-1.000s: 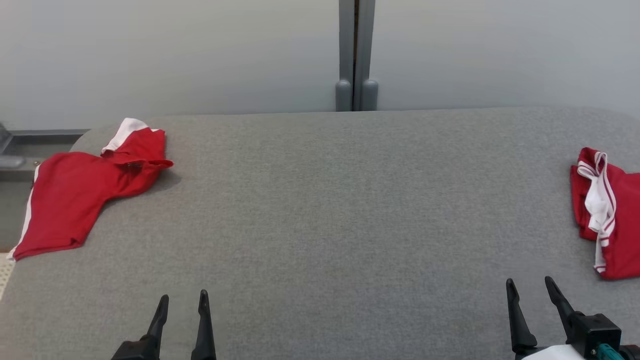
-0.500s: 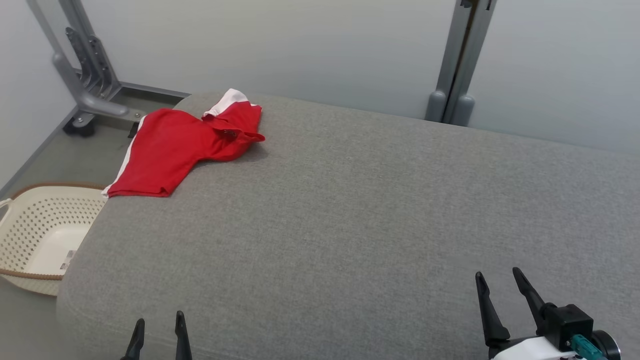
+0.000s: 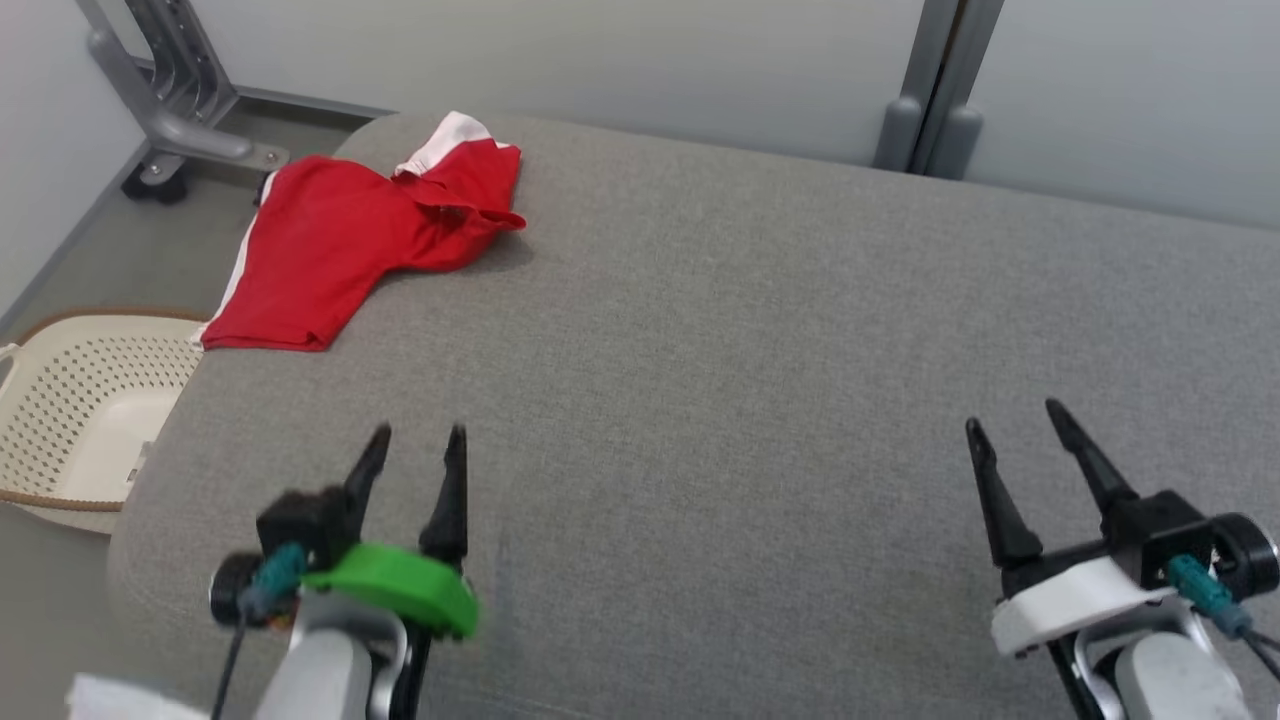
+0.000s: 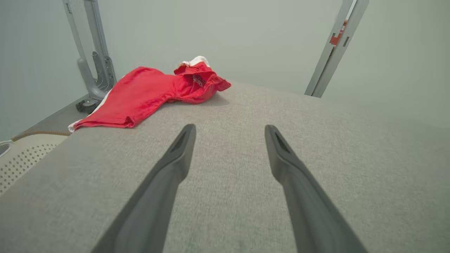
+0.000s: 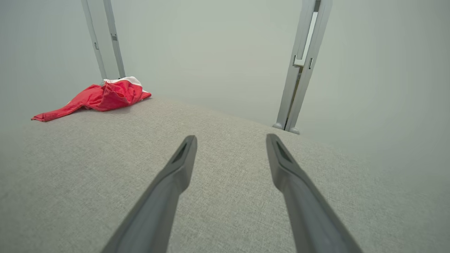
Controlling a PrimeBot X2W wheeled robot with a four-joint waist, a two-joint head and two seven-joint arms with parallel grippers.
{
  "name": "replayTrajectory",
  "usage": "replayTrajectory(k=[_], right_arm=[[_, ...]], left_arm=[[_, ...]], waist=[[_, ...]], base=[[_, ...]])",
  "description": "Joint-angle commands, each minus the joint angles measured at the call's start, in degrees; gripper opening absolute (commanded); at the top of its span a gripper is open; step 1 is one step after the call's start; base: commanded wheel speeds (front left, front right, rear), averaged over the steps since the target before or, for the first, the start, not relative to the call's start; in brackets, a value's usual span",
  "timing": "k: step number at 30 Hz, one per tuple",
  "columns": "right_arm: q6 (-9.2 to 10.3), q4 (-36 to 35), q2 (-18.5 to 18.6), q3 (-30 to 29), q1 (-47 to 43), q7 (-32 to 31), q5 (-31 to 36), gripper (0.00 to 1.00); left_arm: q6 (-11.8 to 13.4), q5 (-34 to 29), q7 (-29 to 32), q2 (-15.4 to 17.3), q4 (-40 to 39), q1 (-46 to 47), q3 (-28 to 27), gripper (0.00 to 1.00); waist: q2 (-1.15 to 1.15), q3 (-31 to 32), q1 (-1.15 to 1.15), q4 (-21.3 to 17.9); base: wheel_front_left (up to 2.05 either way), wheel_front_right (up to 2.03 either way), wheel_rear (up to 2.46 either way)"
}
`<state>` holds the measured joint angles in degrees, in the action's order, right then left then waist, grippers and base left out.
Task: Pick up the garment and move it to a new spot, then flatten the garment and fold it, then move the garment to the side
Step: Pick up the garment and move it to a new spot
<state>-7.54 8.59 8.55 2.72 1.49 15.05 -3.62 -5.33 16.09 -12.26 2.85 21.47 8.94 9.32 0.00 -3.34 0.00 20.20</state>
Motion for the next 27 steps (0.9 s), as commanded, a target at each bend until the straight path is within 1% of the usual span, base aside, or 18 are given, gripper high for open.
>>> replayTrajectory(k=[1, 4, 6, 10, 15, 20, 23, 24, 25, 26, 27], right_arm=[[0.11, -0.7, 1.5, 0.2, 3.0, 0.2, 0.2, 1.00], [0.11, -1.6, 4.6, 0.3, 8.4, 0.1, -0.2, 1.00], [0.11, -2.1, 6.1, 0.5, 11.3, 0.1, -0.5, 1.00], [0.11, -3.0, 7.9, 1.4, 15.8, 0.2, -1.0, 1.00], [0.11, -4.0, 8.4, 2.7, 17.4, 0.2, -1.6, 1.00], [0.11, -4.2, 8.5, 3.4, 16.4, 0.1, -1.9, 1.00], [0.11, -3.8, 7.6, 4.0, 15.9, 0.0, -2.5, 1.00], [0.11, -3.7, 7.4, 4.1, 15.8, -0.1, -2.6, 1.00], [0.11, -3.6, 7.2, 4.2, 15.6, -0.1, -2.7, 1.00], [0.11, -3.5, 6.9, 4.2, 15.4, -0.1, -2.9, 1.00], [0.11, -3.3, 6.6, 4.2, 15.2, -0.1, -3.0, 1.00]], left_arm=[[-0.5, 1.0, 0.4, 0.1, 1.0, 6.4, 0.2, 1.00], [-1.3, 2.4, 2.5, 0.1, 4.9, 17.6, 1.5, 1.00], [-1.6, 3.8, 4.0, 0.1, 7.7, 24.6, 1.6, 1.00], [-1.5, 5.4, 7.4, 0.9, 14.6, 36.1, 0.7, 1.00], [2.6, 5.8, 10.8, 2.6, 24.0, 46.5, -1.7, 1.00], [8.2, 4.8, 13.2, 5.0, 32.5, 52.7, -3.1, 1.00], [9.6, 2.8, 15.0, 7.0, 36.9, 54.2, -1.7, 1.00], [9.5, 2.1, 15.6, 7.6, 38.0, 54.3, -0.9, 0.46], [9.2, 1.8, 16.1, 8.2, 39.0, 54.2, -0.4, 0.27], [9.0, 1.5, 16.4, 8.7, 40.1, 53.9, 0.0, 0.00], [8.7, 1.4, 16.4, 9.0, 40.7, 53.6, 0.2, 0.00]], waist=[[0.00, -16.9, 0.00, -6.3], [0.00, -24.5, 0.00, -7.8], [0.00, -28.5, 0.00, -8.5], [0.00, -33.6, 0.00, -10.2], [0.00, -35.7, 0.00, -11.8], [0.00, -35.4, 0.00, -12.8], [0.00, -34.2, 0.00, -13.5], [0.00, -33.7, 0.00, -13.7], [0.00, -33.1, 0.00, -13.8], [0.00, -32.5, 0.00, -14.0], [0.00, -31.9, 0.00, -14.1]], base=[[0.00, 0.00, 0.00], [0.00, 0.00, 0.00], [0.00, 0.00, 0.00], [0.00, 0.00, 0.00], [0.00, 0.00, 0.00], [0.00, 0.00, 0.00], [0.00, 0.00, 0.00], [0.00, 0.00, 0.00], [0.00, 0.00, 0.00], [0.00, 0.00, 0.00], [0.00, 0.00, 0.00]])
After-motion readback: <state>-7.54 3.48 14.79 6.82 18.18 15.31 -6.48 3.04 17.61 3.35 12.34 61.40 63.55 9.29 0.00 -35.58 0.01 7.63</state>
